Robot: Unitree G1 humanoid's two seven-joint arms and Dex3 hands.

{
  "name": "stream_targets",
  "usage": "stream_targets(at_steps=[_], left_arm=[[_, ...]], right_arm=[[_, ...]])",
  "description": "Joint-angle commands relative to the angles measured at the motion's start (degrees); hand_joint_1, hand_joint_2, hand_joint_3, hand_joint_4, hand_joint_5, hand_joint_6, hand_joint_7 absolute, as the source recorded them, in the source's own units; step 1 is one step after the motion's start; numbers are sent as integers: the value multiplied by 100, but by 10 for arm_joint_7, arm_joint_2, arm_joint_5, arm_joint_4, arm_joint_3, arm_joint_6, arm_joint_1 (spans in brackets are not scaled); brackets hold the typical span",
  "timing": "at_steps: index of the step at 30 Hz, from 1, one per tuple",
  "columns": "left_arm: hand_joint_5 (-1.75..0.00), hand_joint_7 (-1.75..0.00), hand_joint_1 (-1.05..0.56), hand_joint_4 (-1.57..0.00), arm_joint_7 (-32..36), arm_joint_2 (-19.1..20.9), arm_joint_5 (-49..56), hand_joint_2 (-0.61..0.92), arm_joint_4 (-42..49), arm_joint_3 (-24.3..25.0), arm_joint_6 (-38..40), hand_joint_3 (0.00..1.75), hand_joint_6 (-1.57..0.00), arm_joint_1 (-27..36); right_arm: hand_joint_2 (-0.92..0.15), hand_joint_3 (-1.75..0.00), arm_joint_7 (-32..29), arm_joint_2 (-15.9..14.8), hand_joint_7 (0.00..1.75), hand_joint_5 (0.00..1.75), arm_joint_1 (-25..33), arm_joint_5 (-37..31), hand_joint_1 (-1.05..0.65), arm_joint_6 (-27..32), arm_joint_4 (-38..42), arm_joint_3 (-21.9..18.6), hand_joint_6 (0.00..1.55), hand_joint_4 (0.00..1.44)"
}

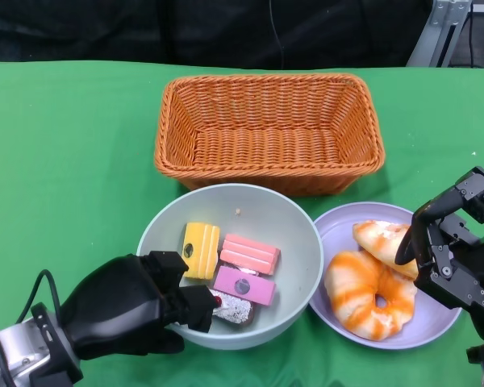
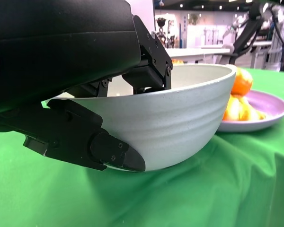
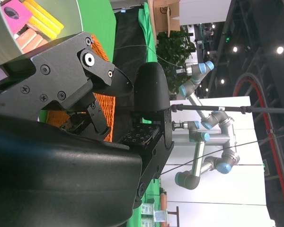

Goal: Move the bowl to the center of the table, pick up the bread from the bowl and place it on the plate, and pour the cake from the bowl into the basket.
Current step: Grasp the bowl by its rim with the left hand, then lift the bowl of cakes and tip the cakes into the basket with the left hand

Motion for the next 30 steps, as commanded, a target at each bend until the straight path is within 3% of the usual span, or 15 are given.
stream_targets(at_steps=[1,15,19,20,21,22,24,27,30], left_arm=[[-175,-169,-13,-65,29,10,-2,90,9,0,-18,1,-57,-8],[-175,-173,-6,-69,61,21,-27,92,7,23,-80,2,-59,-8],[-175,-173,-3,-72,67,21,-46,92,0,43,-121,10,-62,-6],[-175,-170,-3,-72,65,21,-53,88,0,48,-131,21,-64,-5],[-175,-169,-3,-73,62,20,-61,71,0,53,-140,55,-66,-4],[-175,-168,-4,-73,55,19,-70,63,-2,60,-147,73,-66,-3],[-175,-163,-4,-72,38,15,-95,52,-4,70,-158,95,-69,-2],[-175,-159,-4,-71,1,6,-143,49,-5,82,-165,108,-70,-3],[-175,-146,-4,-71,-31,-5,-183,51,-7,99,-165,105,-75,-19]], right_arm=[[-63,-99,0,1,140,171,-3,3,-12,-14,7,-1,70,79],[-61,-102,-9,5,138,170,-7,-12,-12,-22,20,2,72,81],[-64,-98,-10,6,139,171,-9,-13,-13,-24,25,2,71,80],[-64,-98,-10,5,140,171,-9,-13,-13,-25,27,2,70,80],[-65,-97,-10,5,140,172,-10,-14,-12,-26,28,2,70,79],[-65,-97,-10,4,141,172,-10,-14,-12,-25,28,1,70,79],[-64,-96,-10,2,141,172,-12,-13,-13,-22,27,0,70,79],[-62,-99,-11,1,141,171,-14,-9,-11,-15,25,-2,71,80],[-62,-101,-9,-3,140,170,-20,-12,-11,-18,31,-5,71,80]])
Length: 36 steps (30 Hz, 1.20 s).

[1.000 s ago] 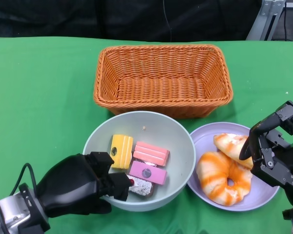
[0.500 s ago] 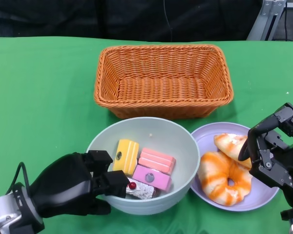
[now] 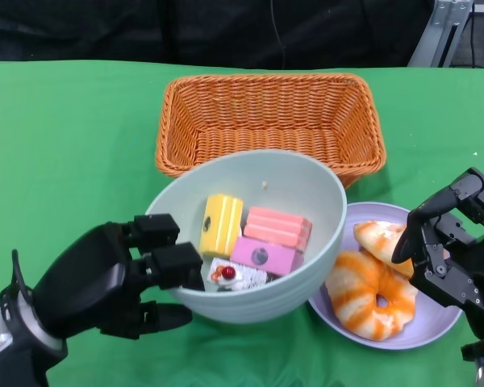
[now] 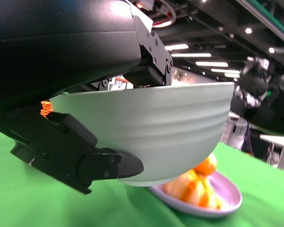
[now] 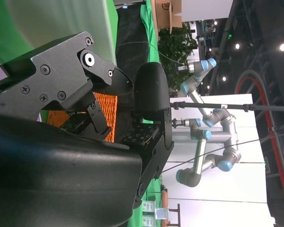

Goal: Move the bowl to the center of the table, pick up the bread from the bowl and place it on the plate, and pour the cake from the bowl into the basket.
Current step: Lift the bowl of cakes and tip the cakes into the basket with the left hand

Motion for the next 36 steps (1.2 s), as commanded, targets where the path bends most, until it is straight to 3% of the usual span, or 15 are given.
stream_targets(at_steps=[1,10,20,23,27,33,36], left_arm=[[-175,-144,-5,-71,-32,-11,-51,52,-13,29,-4,104,-76,-22],[-175,-147,-9,-74,-137,-57,-150,52,-40,71,5,114,-74,-59],[-171,-146,-9,-73,-268,-103,-273,55,-29,73,27,107,-74,-109],[-161,-143,-1,-77,-335,-126,-337,52,-3,67,58,110,-77,-133],[-166,-143,2,-73,-419,-166,-410,49,46,73,95,118,-77,-168],[-174,-147,1,-65,-449,-208,-400,52,129,96,98,123,-71,-219],[-175,-150,-1,-63,-461,-229,-400,55,174,103,93,117,-69,-246]], right_arm=[[-62,-102,-3,-8,140,170,-9,-1,-11,0,5,-5,71,80],[-61,-101,-6,-5,138,170,-16,-2,-12,10,11,-3,72,80],[-57,-111,-26,5,140,170,-16,-40,-10,-8,29,10,73,82],[-55,-115,-28,7,141,169,-14,-47,-9,-13,35,17,72,82],[-54,-119,-27,9,141,171,-10,-50,-7,-18,42,24,72,80],[-54,-121,-27,17,143,174,-5,-51,-6,-31,59,32,71,78],[-54,-121,-29,18,144,175,-5,-58,-6,-42,70,37,71,79]])
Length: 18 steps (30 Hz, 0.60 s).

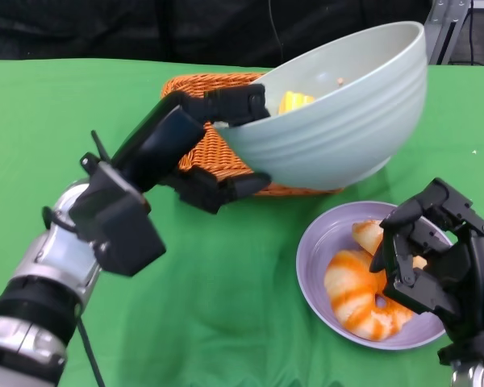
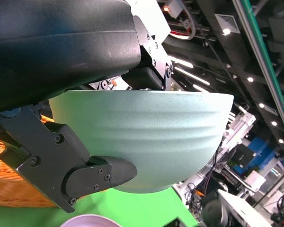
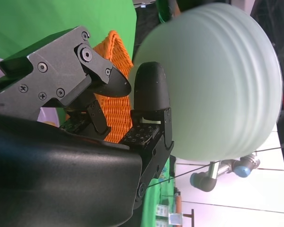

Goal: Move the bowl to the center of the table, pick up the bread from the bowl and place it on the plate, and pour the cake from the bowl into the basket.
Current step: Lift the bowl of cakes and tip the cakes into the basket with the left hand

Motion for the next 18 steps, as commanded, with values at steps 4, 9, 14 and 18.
stream_targets(at_steps=[4,9,14,18], left_arm=[[-175,-151,-3,-63,-24,-39,-8,58,81,29,2,111,-69,-62],[-175,-148,-5,-64,-19,-63,2,61,129,45,21,106,-70,-88],[-175,-147,-6,-65,-24,-85,-4,63,158,64,57,103,-71,-101],[-175,-146,-7,-71,-57,-113,-44,64,168,100,118,100,-73,-108]], right_arm=[[-54,-120,-9,5,147,175,3,-14,-7,-25,18,7,70,80],[-55,-118,-5,8,146,173,4,-11,-5,-33,30,11,71,82],[-55,-117,-7,8,146,172,5,-18,-6,-37,34,15,70,82],[-54,-118,-4,8,145,172,7,-15,-7,-41,39,17,70,81]])
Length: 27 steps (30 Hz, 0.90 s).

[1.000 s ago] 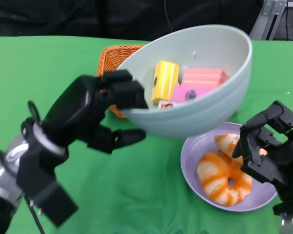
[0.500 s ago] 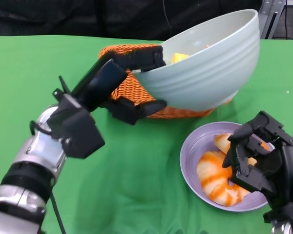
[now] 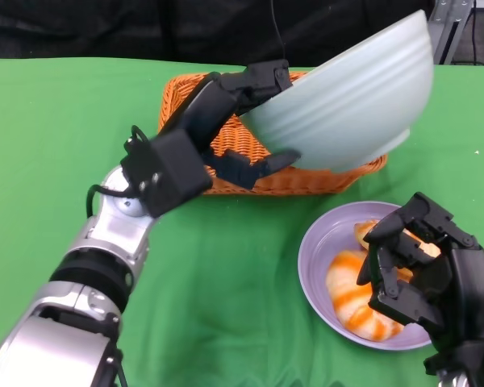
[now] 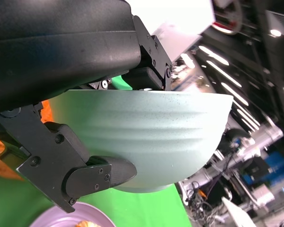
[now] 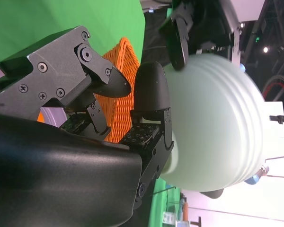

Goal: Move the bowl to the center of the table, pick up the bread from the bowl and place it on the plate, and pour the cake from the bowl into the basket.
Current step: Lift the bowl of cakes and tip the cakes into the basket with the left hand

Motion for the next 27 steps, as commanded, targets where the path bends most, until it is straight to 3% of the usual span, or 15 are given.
stream_targets(at_steps=[1,12,17,27], left_arm=[[-175,-146,-7,-72,-26,-20,-45,64,6,37,48,100,-74,-27],[-175,-156,-6,-71,-46,-54,-106,50,22,116,201,125,-70,-53],[-172,-148,-7,-70,-60,-61,-145,41,29,156,272,133,-75,-71],[-156,-137,-3,-83,-120,-62,-226,57,36,231,411,120,-86,-94]], right_arm=[[-53,-117,2,0,145,172,5,5,-8,-13,4,-1,70,81],[-56,-115,9,-7,147,175,10,4,-8,-22,12,5,69,79],[-55,-114,15,-6,147,175,9,10,-8,-21,17,5,69,78],[-55,-115,17,-5,147,175,3,4,-7,-25,33,5,70,78]])
